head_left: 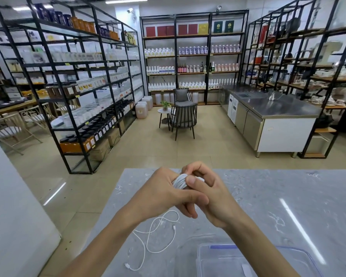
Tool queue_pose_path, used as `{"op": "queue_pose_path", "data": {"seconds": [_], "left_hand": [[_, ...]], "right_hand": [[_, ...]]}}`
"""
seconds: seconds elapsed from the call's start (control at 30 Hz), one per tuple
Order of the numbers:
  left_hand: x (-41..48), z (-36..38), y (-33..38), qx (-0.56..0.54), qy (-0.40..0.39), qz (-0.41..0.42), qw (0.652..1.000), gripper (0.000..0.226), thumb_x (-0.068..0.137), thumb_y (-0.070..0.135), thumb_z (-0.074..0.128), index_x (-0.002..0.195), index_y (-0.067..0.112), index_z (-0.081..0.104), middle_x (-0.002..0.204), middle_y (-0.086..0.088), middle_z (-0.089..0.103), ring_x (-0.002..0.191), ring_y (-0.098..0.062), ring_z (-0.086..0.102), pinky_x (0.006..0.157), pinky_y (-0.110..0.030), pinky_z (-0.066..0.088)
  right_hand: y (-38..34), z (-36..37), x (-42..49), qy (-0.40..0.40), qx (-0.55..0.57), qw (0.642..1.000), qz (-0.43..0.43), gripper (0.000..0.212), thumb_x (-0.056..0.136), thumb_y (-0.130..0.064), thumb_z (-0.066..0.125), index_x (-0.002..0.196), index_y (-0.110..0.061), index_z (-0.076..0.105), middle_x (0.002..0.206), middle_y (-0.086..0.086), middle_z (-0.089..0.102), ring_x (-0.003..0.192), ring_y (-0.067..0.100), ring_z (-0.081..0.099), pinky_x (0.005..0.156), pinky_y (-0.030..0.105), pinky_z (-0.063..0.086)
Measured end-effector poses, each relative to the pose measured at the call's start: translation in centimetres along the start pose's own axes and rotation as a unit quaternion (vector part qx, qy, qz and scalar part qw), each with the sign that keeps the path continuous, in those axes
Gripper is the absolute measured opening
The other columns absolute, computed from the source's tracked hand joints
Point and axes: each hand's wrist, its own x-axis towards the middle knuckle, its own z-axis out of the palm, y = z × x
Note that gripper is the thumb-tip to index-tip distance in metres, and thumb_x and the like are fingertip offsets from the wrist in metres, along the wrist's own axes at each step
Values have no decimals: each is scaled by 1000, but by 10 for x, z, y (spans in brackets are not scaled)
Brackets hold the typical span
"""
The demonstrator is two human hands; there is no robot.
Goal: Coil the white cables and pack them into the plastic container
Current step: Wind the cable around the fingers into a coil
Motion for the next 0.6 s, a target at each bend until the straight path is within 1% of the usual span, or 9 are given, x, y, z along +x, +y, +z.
{"op": "queue_pose_path", "data": {"seconds": [0.1, 0.13, 0.2, 0.23, 0.3, 0.37, 0.43, 0.5, 0.6], "left_hand": [[0, 2, -5, -4, 61, 28, 998, 30, 64, 32, 83, 62, 4, 71, 48, -17, 65, 46, -28, 67, 48, -25, 54], [0, 1, -6, -17, 75, 39, 996, 35, 66, 38, 81, 58, 6, 69, 44, -16, 62, 42, -27, 65, 45, -25, 52], [1, -2, -7, -72, 91, 51, 992, 54, 68, 58, 76, 54, 8, 64, 37, -10, 53, 36, -25, 61, 37, -22, 46], [3, -2, -8, -101, 96, 51, 989, 63, 67, 69, 72, 53, 8, 62, 36, -6, 49, 34, -23, 59, 35, -21, 43], [8, 1, -12, -136, 114, 52, 983, 71, 65, 79, 63, 50, 10, 59, 35, -1, 44, 33, -20, 57, 34, -20, 41], [16, 8, -16, -146, 139, 49, 978, 72, 65, 81, 60, 47, 12, 54, 35, 0, 40, 34, -20, 57, 36, -20, 42], [23, 13, -19, -142, 154, 41, 977, 72, 66, 82, 59, 43, 14, 49, 35, -1, 39, 36, -22, 59, 38, -21, 44], [29, 13, -17, -115, 180, 44, 976, 72, 65, 81, 61, 39, 15, 47, 33, -5, 42, 35, -25, 59, 38, -21, 44], [38, 17, -16, -48, 280, 105, 953, 74, 73, 73, 62, 42, 6, 53, 35, -10, 47, 34, -21, 53, 38, -23, 39]], "right_hand": [[-2, 3, 3, -23, 33, 999, 1, 13, 87, -19, 63, 89, -10, 54, 66, 11, 54, 40, 22, 53, 46, 29, 45], [-2, 4, 4, -38, 41, 998, -2, 13, 92, -18, 60, 89, -9, 51, 61, 14, 52, 40, 24, 54, 48, 32, 46], [-4, 6, 3, -58, 29, 998, -13, 17, 99, -16, 52, 87, -7, 44, 63, 20, 56, 47, 28, 57, 54, 35, 50], [-4, 8, 2, -53, 4, 998, -23, 19, 101, -18, 49, 88, -6, 41, 67, 20, 60, 49, 28, 58, 57, 36, 52], [-2, 15, 1, -11, -67, 996, -51, 22, 102, -23, 43, 94, -4, 38, 69, 11, 64, 49, 23, 58, 59, 34, 53], [1, 20, 3, 47, -124, 989, -70, 29, 100, -30, 37, 105, -1, 38, 65, 2, 64, 45, 17, 53, 55, 30, 51], [1, 21, 6, 85, -148, 983, -72, 37, 97, -34, 34, 109, 1, 41, 61, 0, 62, 42, 13, 46, 50, 29, 46], [0, 21, 6, 106, -154, 979, -82, 33, 101, -30, 34, 106, 2, 43, 60, -2, 60, 44, 12, 43, 49, 26, 42], [6, 21, -1, 157, -195, 961, -118, 25, 104, -26, 37, 102, -3, 46, 66, -9, 56, 56, 8, 49, 56, 17, 42]]}}
